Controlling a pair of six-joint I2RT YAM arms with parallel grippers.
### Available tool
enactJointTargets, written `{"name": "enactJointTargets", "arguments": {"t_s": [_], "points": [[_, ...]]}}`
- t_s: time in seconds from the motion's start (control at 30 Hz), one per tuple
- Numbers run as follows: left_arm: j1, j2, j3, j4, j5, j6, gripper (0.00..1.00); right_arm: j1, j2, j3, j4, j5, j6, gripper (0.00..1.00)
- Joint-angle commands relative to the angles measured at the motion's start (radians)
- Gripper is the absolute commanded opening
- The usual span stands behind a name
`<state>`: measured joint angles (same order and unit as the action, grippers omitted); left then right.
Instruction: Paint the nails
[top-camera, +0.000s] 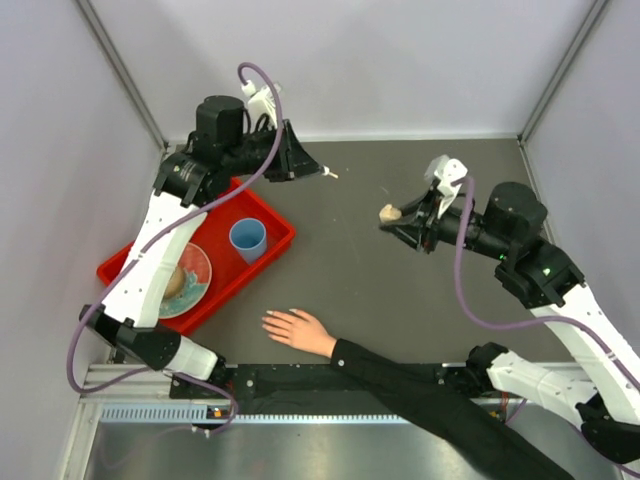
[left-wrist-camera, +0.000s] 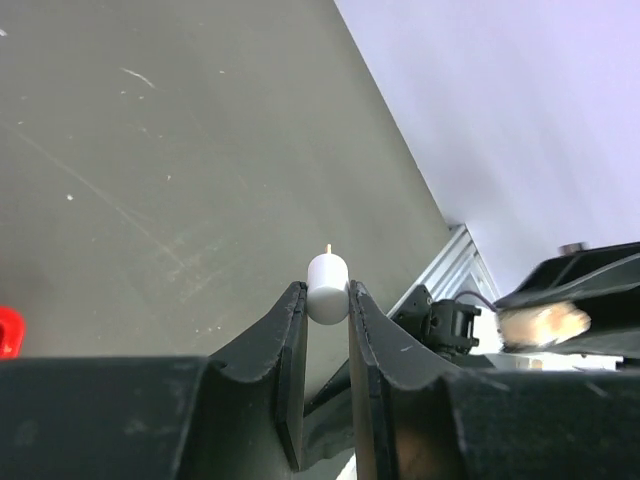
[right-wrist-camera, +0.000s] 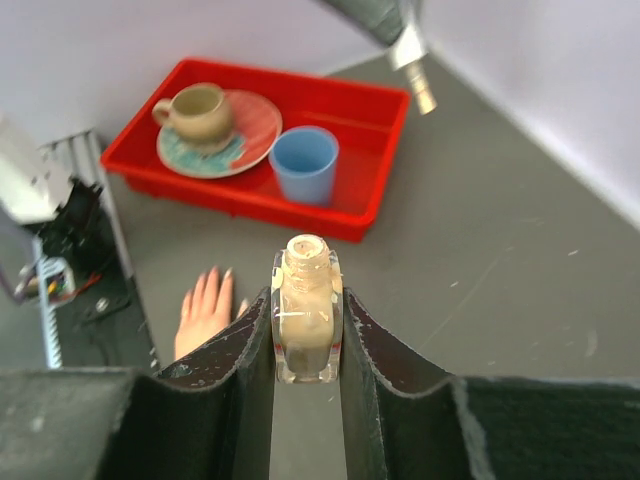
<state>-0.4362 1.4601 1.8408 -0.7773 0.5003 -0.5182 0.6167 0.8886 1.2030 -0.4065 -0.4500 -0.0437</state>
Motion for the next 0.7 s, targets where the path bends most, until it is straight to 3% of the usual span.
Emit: {"name": "enactJointTargets", "arguments": {"t_s": [0.0, 0.1, 0.23, 0.4, 0.53, 0.67], "points": [[0.004, -0.015, 0.022, 0.064, 0.101, 0.075, 0.0, -0.009, -0.022, -0.077, 0.017, -0.145, -0.012, 0.0], [0.004, -0.073, -0.046, 0.079, 0.124, 0.127, 0.0, -0.008, -0.042, -0.127, 0.026, -0.145, -0.018, 0.0], [0.004, -0.125, -0.127, 0.079, 0.259, 0.164, 0.0, -0.008, -0.077, -0.177, 0.02, -0.161, -0.062, 0.0], [-0.006, -0.124, -0.095, 0.016, 0.403, 0.201, 0.0, -0.008, -0.096, -0.2, 0.055, -0.205, -0.067, 0.0], [-0.062, -0.095, -0.074, 0.021, 0.406, 0.185, 0.0, -0.006, -0.082, -0.194, 0.055, -0.26, -0.073, 0.0], [-0.217, -0.054, -0.029, -0.006, 0.302, 0.198, 0.0, -0.008, -0.093, -0.207, 0.058, -0.269, -0.087, 0.0]]}}
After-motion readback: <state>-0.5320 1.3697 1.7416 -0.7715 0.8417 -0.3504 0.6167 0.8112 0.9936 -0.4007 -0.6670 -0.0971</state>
